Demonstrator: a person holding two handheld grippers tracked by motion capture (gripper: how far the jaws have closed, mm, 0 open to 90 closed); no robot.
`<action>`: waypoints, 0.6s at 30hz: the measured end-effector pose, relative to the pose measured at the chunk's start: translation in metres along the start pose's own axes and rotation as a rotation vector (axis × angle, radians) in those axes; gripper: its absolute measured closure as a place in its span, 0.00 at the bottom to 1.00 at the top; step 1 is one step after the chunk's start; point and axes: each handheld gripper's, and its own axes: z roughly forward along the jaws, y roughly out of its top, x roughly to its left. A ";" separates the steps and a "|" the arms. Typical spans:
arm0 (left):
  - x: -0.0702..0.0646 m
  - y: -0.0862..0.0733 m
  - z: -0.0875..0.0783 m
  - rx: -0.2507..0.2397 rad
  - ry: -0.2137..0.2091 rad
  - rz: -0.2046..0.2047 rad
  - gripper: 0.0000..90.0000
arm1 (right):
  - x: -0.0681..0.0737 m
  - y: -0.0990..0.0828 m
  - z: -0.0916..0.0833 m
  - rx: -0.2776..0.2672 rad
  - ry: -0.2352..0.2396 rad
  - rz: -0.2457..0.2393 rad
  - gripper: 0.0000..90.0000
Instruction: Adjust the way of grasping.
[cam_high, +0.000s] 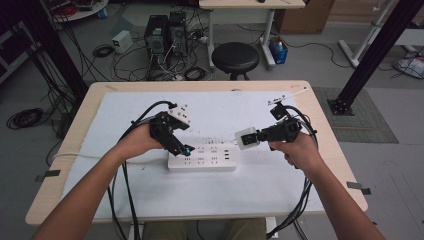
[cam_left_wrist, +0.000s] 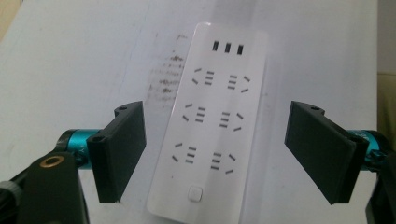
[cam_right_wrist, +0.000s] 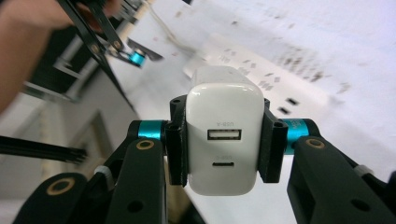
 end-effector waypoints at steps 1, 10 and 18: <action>0.000 0.000 0.000 0.000 0.000 0.000 0.23 | 0.000 0.000 -0.002 0.001 -0.008 -0.009 0.69; 0.011 -0.020 -0.010 0.013 0.034 -0.056 0.23 | 0.001 -0.001 -0.011 0.090 -0.194 -0.127 0.69; 0.015 -0.031 -0.014 0.049 0.050 -0.074 0.23 | 0.005 0.000 -0.015 0.197 -0.321 -0.188 0.69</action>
